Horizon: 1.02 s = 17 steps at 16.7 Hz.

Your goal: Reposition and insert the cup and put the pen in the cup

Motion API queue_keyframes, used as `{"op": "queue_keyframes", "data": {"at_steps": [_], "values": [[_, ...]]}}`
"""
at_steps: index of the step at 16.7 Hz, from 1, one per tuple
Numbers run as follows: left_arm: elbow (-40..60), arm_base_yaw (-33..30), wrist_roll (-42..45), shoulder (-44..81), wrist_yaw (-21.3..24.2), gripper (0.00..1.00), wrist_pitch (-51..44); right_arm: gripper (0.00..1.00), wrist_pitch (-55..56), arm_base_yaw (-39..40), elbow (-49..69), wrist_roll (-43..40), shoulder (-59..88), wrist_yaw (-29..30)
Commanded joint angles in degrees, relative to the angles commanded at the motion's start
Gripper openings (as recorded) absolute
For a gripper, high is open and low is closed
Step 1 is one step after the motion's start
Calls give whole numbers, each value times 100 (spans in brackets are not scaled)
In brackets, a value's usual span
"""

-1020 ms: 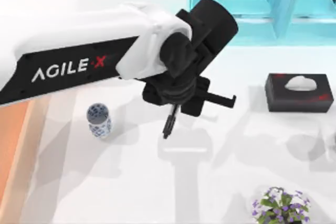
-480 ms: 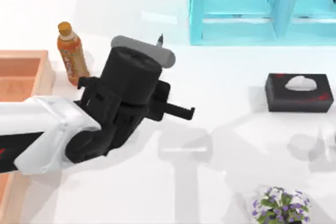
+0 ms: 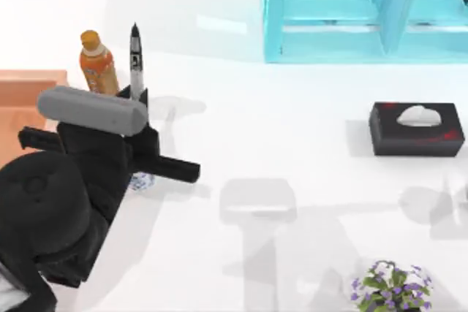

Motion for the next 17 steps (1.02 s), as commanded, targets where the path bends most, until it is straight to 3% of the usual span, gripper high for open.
{"op": "queue_keyframes", "data": {"at_steps": [5, 12, 17], "values": [[-796, 83, 365, -646, -95, 0, 1387, 100, 0, 0, 0, 0, 0, 0], [-843, 88, 400, -674, -104, 0, 1516, 100, 0, 0, 0, 0, 0, 0], [-605, 336, 353, 217, 166, 0, 2146, 100, 0, 0, 0, 0, 0, 0]]}}
